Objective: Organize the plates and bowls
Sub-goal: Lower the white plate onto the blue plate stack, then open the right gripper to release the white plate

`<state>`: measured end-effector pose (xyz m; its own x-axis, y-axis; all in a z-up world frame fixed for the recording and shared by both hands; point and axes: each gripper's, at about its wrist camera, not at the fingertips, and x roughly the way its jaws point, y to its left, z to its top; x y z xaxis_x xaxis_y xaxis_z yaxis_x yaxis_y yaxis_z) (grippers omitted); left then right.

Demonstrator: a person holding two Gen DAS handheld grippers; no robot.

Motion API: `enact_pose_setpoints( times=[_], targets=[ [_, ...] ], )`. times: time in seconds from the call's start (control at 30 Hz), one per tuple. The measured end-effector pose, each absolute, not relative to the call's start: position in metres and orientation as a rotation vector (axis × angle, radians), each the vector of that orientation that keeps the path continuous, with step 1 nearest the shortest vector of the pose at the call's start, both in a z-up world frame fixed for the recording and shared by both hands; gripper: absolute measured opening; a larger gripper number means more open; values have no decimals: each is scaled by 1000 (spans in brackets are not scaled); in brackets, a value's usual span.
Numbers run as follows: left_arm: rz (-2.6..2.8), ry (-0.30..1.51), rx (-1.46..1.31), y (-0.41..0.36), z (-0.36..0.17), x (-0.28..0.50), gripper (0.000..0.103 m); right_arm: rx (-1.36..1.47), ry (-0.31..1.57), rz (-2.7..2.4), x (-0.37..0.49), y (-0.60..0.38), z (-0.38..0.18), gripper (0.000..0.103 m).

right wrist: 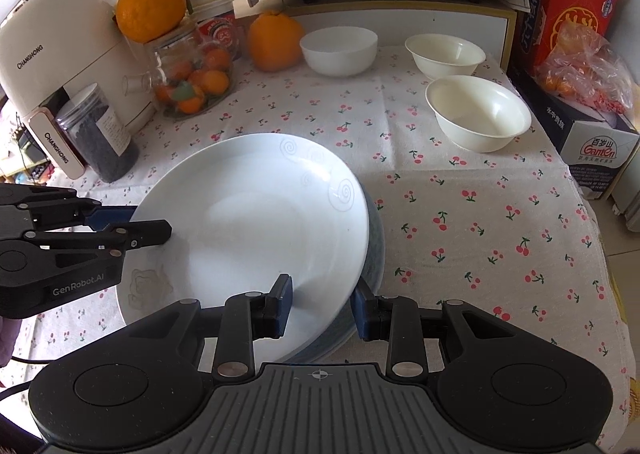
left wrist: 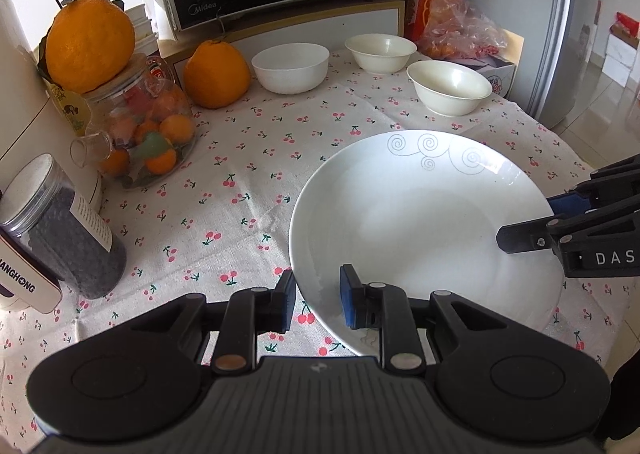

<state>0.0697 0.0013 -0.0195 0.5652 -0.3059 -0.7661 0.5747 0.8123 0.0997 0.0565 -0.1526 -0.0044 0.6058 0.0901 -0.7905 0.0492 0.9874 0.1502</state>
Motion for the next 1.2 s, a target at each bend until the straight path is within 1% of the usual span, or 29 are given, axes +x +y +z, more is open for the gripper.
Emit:
enact_pose_setpoints(
  times=[0.2, 0.4, 0.6, 0.8, 1.03, 1.1, 1.17, 1.2],
  targets=[
    [-528, 839, 389, -5, -23, 68, 20, 118, 923, 2, 57, -151, -3, 31],
    [-516, 805, 498, -14, -28, 60, 19, 51, 924, -8, 56, -148, -4, 32],
    [-520, 818, 484, -12, -26, 62, 19, 44, 926, -8, 57, -147, -5, 33],
    [-531, 835, 466, -11, -26, 62, 26, 19, 965, -7, 62, -147, -9, 35],
    [-533, 845, 453, -11, -25, 63, 26, 25, 973, 15, 63, -145, -9, 47],
    [-537, 849, 445, -11, -24, 63, 27, 30, 976, 18, 63, -145, -8, 49],
    [-540, 853, 436, -10, -24, 64, 30, 37, 978, 22, 64, -146, -8, 51],
    [-542, 856, 430, -10, -23, 64, 31, 40, 977, 22, 64, -146, -7, 55]
  ],
)
